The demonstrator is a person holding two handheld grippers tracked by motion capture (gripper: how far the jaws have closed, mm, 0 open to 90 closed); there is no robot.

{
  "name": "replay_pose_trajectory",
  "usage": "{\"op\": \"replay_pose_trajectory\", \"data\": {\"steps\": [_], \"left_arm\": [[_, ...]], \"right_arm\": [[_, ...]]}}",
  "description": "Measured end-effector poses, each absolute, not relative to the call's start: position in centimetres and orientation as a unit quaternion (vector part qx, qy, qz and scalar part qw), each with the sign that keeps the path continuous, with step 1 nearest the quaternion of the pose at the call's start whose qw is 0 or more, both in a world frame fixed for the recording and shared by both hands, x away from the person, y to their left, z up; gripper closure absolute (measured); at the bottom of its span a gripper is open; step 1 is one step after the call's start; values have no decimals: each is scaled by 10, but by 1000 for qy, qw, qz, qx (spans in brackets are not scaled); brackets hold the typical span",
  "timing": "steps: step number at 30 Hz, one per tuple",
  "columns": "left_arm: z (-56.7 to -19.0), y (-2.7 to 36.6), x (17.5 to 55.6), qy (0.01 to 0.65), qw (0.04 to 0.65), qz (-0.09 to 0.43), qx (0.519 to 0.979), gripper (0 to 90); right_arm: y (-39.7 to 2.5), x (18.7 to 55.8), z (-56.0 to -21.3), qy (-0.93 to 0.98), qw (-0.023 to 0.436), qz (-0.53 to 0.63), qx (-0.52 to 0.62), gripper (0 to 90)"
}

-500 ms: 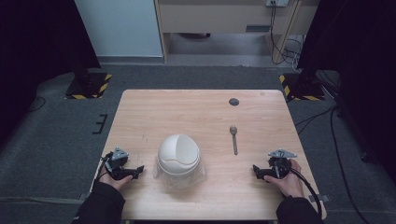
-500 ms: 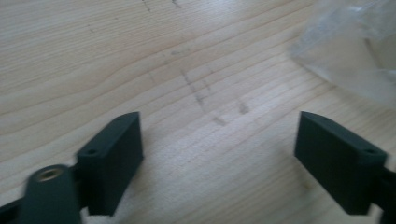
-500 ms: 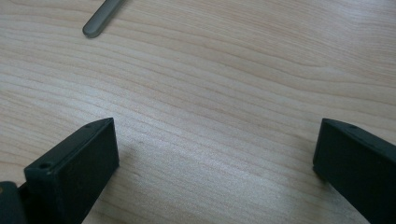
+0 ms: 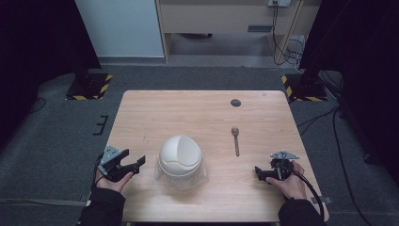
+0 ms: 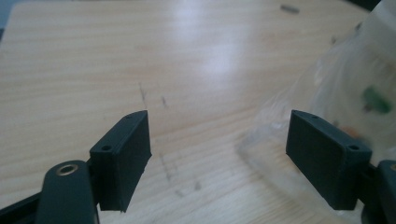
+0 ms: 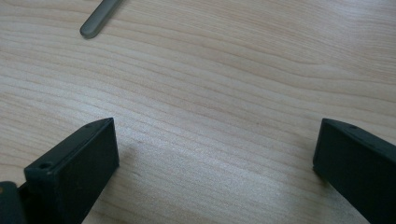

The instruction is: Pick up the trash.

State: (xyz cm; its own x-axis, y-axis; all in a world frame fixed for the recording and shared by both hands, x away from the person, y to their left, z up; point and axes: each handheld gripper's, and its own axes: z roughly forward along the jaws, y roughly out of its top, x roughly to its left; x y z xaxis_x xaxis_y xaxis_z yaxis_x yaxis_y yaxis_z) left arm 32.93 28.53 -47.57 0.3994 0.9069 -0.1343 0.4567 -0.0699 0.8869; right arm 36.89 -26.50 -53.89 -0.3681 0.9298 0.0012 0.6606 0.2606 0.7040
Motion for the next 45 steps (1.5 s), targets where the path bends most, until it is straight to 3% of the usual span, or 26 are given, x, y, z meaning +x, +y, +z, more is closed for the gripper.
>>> {"op": "replay_pose_trajectory", "data": {"steps": [12, 31, 45], "left_arm": [[-441, 256, 307, 457, 562, 285, 628, 232], [-412, 195, 303, 398, 604, 274, 634, 224], [-415, 167, 302, 401, 580, 277, 653, 207]], "right_arm": [[-264, 368, -539, 763, 215, 314, 523, 5], [-263, 368, -539, 759, 217, 314, 527, 6], [-263, 368, -539, 759, 217, 313, 528, 6]]}}
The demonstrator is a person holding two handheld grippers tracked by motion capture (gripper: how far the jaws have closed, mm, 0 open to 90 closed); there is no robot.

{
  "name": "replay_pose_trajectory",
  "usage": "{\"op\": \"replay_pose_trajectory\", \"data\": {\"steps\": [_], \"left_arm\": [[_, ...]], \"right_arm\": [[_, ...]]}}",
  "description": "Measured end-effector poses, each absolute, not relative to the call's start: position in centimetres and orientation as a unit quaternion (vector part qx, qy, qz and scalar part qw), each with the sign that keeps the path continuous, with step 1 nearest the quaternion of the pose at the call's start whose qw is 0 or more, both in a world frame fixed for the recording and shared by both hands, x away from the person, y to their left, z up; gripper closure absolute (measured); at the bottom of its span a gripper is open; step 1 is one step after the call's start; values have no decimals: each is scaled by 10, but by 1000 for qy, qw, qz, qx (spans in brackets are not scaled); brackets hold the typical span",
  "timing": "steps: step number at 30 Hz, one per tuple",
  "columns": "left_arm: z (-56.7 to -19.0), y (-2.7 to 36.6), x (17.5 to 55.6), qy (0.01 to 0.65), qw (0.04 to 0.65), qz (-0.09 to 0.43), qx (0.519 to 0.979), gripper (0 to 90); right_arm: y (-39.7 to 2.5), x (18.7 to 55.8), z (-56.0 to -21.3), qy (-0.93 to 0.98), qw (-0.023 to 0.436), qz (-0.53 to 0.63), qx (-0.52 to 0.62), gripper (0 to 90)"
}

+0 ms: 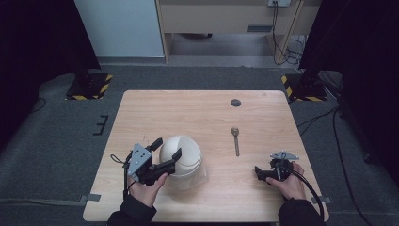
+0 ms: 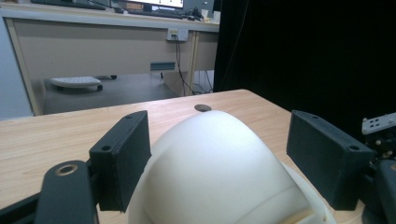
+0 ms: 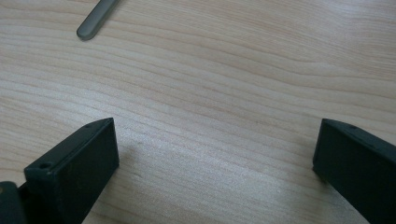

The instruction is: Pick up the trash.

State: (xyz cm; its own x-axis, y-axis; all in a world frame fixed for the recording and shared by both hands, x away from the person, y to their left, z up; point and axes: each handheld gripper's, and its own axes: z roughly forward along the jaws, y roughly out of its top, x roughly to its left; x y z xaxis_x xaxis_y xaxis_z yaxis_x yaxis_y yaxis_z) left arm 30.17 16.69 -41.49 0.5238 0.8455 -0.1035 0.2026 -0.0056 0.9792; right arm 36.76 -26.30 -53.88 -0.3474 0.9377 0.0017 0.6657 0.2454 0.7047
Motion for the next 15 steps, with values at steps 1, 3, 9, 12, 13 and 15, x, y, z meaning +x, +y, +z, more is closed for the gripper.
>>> {"op": "replay_pose_trajectory", "data": {"steps": [1, 3, 9, 12, 13, 15], "left_arm": [[-416, 165, 302, 403, 575, 280, 655, 202], [-418, 161, 302, 402, 562, 294, 660, 180], [-421, 158, 302, 411, 550, 301, 662, 127], [-422, 157, 302, 412, 549, 305, 661, 121], [-422, 156, 301, 413, 547, 307, 661, 117], [-422, 155, 301, 413, 545, 309, 661, 114]], "right_arm": [[-263, 368, -539, 759, 217, 313, 528, 5], [-263, 368, -539, 759, 217, 313, 529, 6], [-263, 368, -539, 758, 217, 313, 529, 6], [-263, 368, -539, 758, 218, 313, 529, 6], [-263, 368, -539, 758, 218, 313, 529, 6], [-263, 368, -539, 758, 218, 313, 529, 6]]}}
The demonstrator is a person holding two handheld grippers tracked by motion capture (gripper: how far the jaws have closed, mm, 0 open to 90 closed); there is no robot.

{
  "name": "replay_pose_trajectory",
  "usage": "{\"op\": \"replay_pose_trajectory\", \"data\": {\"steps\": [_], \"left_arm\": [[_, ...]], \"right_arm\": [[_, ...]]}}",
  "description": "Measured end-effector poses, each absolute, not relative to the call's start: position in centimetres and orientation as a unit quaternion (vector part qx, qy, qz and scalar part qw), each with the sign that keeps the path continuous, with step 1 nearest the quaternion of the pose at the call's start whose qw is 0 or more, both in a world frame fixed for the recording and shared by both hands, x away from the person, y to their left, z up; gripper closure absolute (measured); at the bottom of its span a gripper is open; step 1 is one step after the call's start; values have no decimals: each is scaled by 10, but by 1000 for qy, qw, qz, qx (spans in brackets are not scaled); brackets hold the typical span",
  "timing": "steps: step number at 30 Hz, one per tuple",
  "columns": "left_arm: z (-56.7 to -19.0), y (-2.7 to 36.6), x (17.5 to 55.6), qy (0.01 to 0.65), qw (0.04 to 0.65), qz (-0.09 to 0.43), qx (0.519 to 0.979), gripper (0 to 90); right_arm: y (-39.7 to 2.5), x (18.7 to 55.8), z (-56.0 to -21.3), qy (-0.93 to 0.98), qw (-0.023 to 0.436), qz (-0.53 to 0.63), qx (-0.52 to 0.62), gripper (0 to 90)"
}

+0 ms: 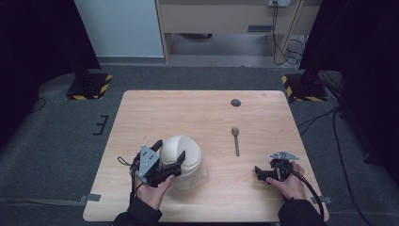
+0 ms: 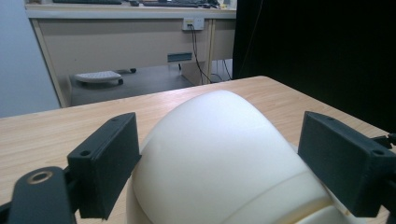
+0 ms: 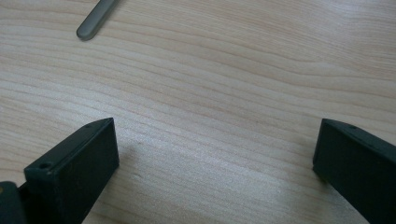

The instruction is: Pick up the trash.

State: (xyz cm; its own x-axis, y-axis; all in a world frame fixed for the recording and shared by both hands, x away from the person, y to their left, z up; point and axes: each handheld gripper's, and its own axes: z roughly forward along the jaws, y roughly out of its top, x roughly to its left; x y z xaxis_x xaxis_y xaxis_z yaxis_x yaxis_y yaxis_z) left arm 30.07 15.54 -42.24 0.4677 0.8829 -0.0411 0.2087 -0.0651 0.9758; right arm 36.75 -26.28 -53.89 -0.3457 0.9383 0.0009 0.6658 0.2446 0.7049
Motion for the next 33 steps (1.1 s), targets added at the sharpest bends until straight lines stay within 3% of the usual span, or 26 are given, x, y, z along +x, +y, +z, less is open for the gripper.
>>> {"op": "replay_pose_trajectory", "data": {"steps": [7, 16, 20, 28, 33], "left_arm": [[-422, 150, 299, 406, 529, 330, 668, 98], [-420, 148, 298, 400, 525, 338, 671, 139], [-425, 145, 302, 411, 523, 335, 667, 49], [-426, 145, 296, 429, 517, 335, 660, 17], [-430, 148, 294, 470, 498, 309, 660, 10]], "right_arm": [[-263, 368, -539, 758, 218, 313, 529, 5], [-262, 368, -539, 758, 218, 313, 530, 5], [-262, 367, -539, 757, 218, 313, 531, 6], [-262, 367, -539, 756, 219, 313, 532, 6], [-262, 367, -539, 755, 219, 313, 533, 6]]}}
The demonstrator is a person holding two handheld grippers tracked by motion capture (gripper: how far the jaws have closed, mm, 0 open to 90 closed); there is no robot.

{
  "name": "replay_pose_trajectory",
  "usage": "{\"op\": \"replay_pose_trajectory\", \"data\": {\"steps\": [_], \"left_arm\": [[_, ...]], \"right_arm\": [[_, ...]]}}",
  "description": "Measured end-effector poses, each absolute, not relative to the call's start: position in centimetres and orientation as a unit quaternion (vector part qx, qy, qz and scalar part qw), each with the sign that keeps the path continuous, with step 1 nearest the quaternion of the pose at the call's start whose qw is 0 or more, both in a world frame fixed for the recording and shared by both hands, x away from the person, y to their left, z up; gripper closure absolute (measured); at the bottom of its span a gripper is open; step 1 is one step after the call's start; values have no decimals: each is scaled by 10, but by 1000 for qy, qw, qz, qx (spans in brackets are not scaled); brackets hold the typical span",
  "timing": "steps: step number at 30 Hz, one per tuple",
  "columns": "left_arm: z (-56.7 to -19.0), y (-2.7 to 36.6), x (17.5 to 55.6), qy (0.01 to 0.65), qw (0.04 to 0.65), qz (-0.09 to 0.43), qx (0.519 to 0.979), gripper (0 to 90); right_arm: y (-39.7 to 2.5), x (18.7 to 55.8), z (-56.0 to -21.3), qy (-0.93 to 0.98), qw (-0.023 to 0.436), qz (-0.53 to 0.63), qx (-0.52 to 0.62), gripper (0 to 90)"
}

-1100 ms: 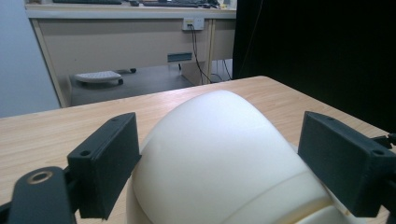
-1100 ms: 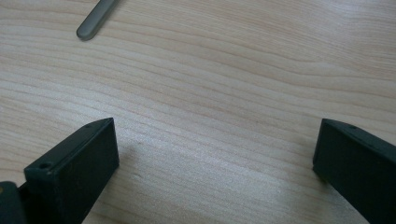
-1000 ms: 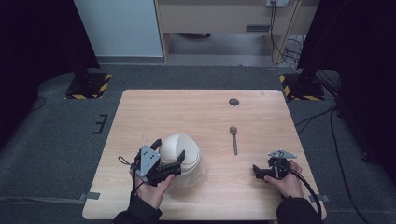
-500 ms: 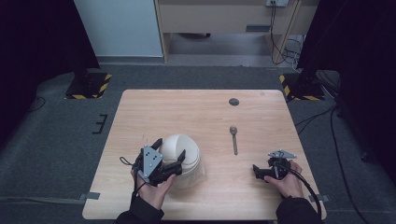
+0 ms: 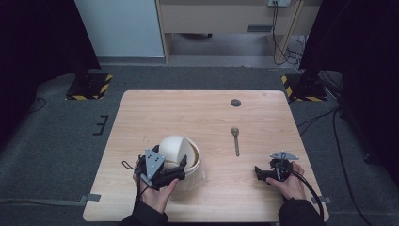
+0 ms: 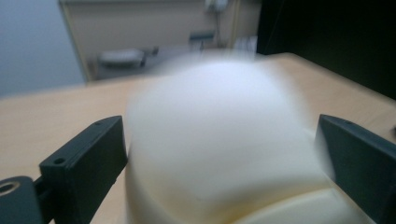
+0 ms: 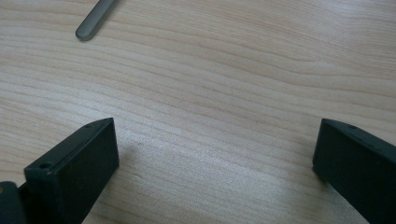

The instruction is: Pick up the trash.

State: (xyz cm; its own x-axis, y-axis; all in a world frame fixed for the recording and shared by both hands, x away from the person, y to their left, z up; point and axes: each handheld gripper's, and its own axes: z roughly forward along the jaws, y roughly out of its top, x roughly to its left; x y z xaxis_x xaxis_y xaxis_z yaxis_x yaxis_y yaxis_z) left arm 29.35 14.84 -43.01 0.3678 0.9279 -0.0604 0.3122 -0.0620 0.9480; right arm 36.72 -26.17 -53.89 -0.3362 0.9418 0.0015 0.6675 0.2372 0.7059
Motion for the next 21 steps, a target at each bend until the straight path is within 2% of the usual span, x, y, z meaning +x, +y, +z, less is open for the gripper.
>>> {"op": "replay_pose_trajectory", "data": {"steps": [8, 18, 19, 21], "left_arm": [[-435, 156, 295, 466, 484, 305, 675, 57], [-423, 166, 291, 432, 540, 294, 660, 128], [-422, 167, 291, 424, 554, 276, 662, 201], [-422, 165, 290, 417, 556, 267, 668, 227]], "right_arm": [[-262, 367, -539, 755, 219, 313, 533, 5], [-262, 367, -539, 755, 219, 313, 533, 5], [-262, 367, -539, 756, 219, 312, 533, 5], [-262, 368, -539, 756, 218, 311, 533, 5]]}}
